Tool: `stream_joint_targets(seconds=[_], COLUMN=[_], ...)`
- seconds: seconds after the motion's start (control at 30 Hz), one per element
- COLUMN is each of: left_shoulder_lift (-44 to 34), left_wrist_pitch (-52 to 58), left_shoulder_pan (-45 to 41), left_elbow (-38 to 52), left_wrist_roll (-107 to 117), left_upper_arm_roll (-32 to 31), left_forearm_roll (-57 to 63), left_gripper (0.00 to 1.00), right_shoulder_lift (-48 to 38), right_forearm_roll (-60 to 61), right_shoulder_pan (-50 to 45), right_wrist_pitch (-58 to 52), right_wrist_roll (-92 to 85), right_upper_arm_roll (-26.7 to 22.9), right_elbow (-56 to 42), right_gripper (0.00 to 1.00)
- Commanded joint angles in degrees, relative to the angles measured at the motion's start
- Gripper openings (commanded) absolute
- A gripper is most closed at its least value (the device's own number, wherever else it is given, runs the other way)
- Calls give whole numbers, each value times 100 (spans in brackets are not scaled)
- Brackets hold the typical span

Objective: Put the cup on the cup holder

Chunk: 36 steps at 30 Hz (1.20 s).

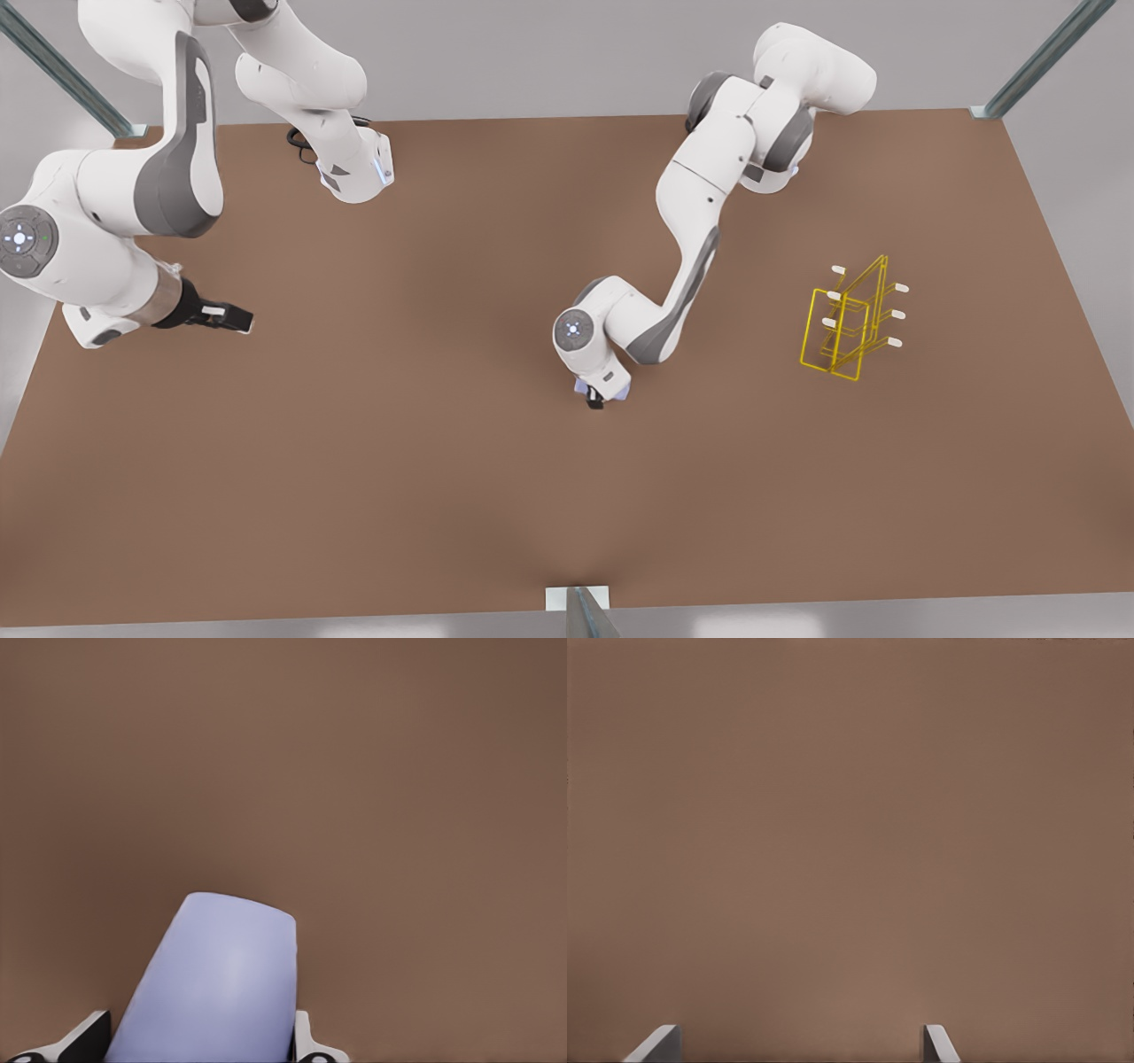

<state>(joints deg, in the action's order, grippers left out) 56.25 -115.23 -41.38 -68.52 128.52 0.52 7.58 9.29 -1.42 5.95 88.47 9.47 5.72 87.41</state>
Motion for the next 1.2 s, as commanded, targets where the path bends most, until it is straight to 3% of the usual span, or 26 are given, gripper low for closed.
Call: stream_joint_targets(seconds=[0.0,0.03,0.07,0.1,0.27,0.4,0.5,0.77,0.83,1.17], left_shoulder_lift=[18,18,9,-8,-228,-896,-967,-879,-835,-694], left_wrist_pitch=[-34,-34,-25,-17,290,457,1108,5633,6170,5881], left_shoulder_pan=[-19,-19,-19,-19,34,412,456,297,297,693], left_elbow=[5,5,14,14,58,75,93,23,-127,-470], left_wrist_roll=[358,340,314,94,-530,-521,-521,24,314,507], left_upper_arm_roll=[0,0,-8,-8,-175,-237,-158,-175,-175,-175], left_forearm_roll=[16,7,-2,-28,-72,-573,50,3680,3988,4585], left_gripper=[100,99,72,69,74,74,74,75,75,77], right_shoulder_lift=[108,117,99,117,134,143,152,187,187,398], right_forearm_roll=[11,19,28,2,-51,-51,-42,-42,-42,-60], right_shoulder_pan=[-15,-15,-15,-15,3,12,3,12,12,56], right_wrist_pitch=[-374,-462,-778,-761,-708,-700,-691,-700,-691,-691], right_wrist_roll=[-797,-806,-797,-789,-797,-797,-789,-789,-789,-824], right_upper_arm_roll=[8,17,26,87,87,87,87,87,87,78], right_elbow=[-233,-215,-242,-251,-251,-251,-251,-251,-251,-453], right_gripper=[100,100,100,100,100,100,100,100,100,100])
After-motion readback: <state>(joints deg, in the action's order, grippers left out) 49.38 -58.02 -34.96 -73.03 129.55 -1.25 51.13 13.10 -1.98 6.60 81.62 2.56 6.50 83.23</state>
